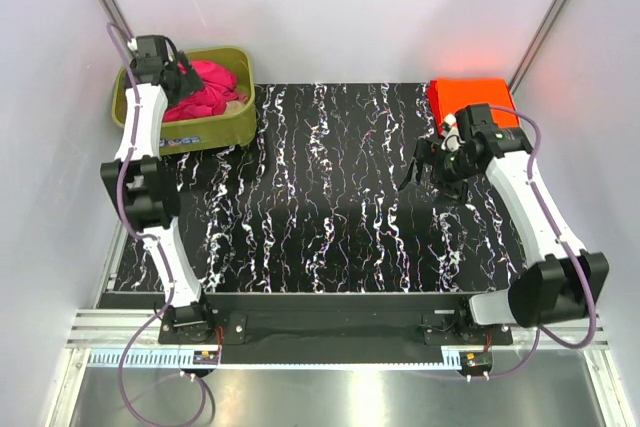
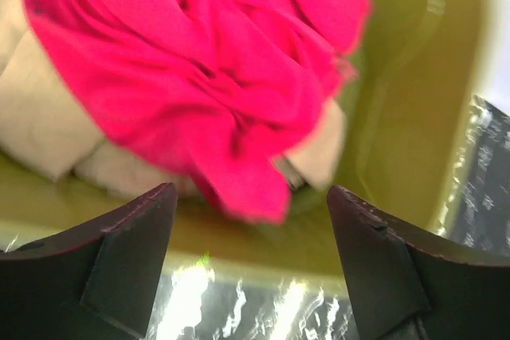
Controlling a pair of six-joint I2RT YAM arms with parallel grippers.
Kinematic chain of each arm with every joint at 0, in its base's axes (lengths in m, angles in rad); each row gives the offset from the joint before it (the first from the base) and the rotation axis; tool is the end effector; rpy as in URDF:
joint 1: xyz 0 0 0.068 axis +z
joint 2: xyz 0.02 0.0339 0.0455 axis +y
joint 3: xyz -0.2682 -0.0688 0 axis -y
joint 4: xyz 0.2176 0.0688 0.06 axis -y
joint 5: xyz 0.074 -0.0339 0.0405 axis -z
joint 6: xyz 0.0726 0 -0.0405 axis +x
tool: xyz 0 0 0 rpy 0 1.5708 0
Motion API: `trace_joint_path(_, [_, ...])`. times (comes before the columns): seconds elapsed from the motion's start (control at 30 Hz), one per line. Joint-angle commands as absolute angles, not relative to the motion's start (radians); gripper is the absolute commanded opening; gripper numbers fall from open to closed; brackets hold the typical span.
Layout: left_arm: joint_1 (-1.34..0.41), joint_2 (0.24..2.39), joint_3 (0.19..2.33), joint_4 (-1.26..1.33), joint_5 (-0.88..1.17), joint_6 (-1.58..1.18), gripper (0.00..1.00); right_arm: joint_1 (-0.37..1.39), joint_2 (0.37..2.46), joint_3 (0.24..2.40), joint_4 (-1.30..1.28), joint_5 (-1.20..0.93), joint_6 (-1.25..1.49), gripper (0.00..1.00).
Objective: Fold and stack the t-shirts
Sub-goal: Grab the tshirt from the pile, then move the tshirt to the center of the board
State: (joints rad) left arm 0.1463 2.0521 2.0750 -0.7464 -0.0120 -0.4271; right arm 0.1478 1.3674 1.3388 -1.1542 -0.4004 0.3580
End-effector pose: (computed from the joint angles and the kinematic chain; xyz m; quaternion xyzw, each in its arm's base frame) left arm 0.4651 0.0694 0.3191 -0.2601 0.8737 -0.0521 0.4078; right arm 0.2316 0.0631 0.2995 0.0628 0.9604 0.2362 0.1341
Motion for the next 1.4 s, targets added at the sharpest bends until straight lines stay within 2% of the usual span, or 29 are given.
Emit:
trace_joint_path(0.0, [0.163, 2.147, 2.204, -0.733, 0.054, -0.429, 0.80, 0.152, 1.413, 1.414, -1.143, -0.327, 0.316, 1.00])
trace_joint_path(0.1, [0.163, 2.229, 2.227, -0.704, 0.089, -0.451, 0.76, 0.150, 1.454, 1.430, -1.138, -0.319, 0.311, 1.00])
trace_joint_path(0.13, [0.164, 2.241, 2.229, -0.690, 0.119, -0.469, 0.69, 0.150, 1.462, 1.431, -1.137, -0.316, 0.314, 1.00])
trace_joint_path(0.23, [0.163, 2.269, 2.221, -0.647, 0.140, -0.508, 0.57, 0.149, 1.499, 1.431, -1.123, -0.314, 0.327, 1.00])
trace_joint_path(0.33, [0.163, 2.266, 2.226, -0.626, 0.127, -0.523, 0.33, 0.147, 1.532, 1.440, -1.115, -0.324, 0.339, 1.00])
trace_joint_path(0.37, [0.163, 2.254, 2.230, -0.615, 0.127, -0.526, 0.09, 0.147, 1.539, 1.443, -1.112, -0.327, 0.350, 1.00])
trace_joint_path(0.4, [0.161, 2.243, 2.235, -0.609, 0.130, -0.535, 0.00, 0.147, 1.554, 1.454, -1.108, -0.330, 0.353, 1.00])
trace_joint_path(0.6, [0.155, 2.122, 2.285, -0.551, 0.143, -0.636, 0.00, 0.147, 1.586, 1.496, -1.108, -0.366, 0.373, 1.00])
trace_joint_path(0.7, [0.141, 2.056, 2.344, -0.493, 0.202, -0.676, 0.00, 0.147, 1.571, 1.477, -1.108, -0.379, 0.388, 1.00])
trace_joint_path(0.83, [0.130, 1.958, 2.375, -0.310, 0.394, -0.858, 0.00, 0.147, 1.528, 1.450, -1.108, -0.393, 0.370, 1.00])
trace_joint_path(1.03, [0.043, 1.751, 2.404, -0.181, 0.431, -0.992, 0.00, 0.147, 1.454, 1.451, -1.097, -0.417, 0.365, 1.00])
trace_joint_path(1.17, [-0.102, 1.521, 2.208, -0.239, 0.442, -0.967, 0.00, 0.147, 1.408, 1.424, -1.086, -0.440, 0.353, 1.00])
trace_joint_path(1.37, [-0.389, 1.168, 1.617, -0.299, 0.293, -0.897, 0.00, 0.149, 1.332, 1.312, -1.054, -0.472, 0.374, 1.00])
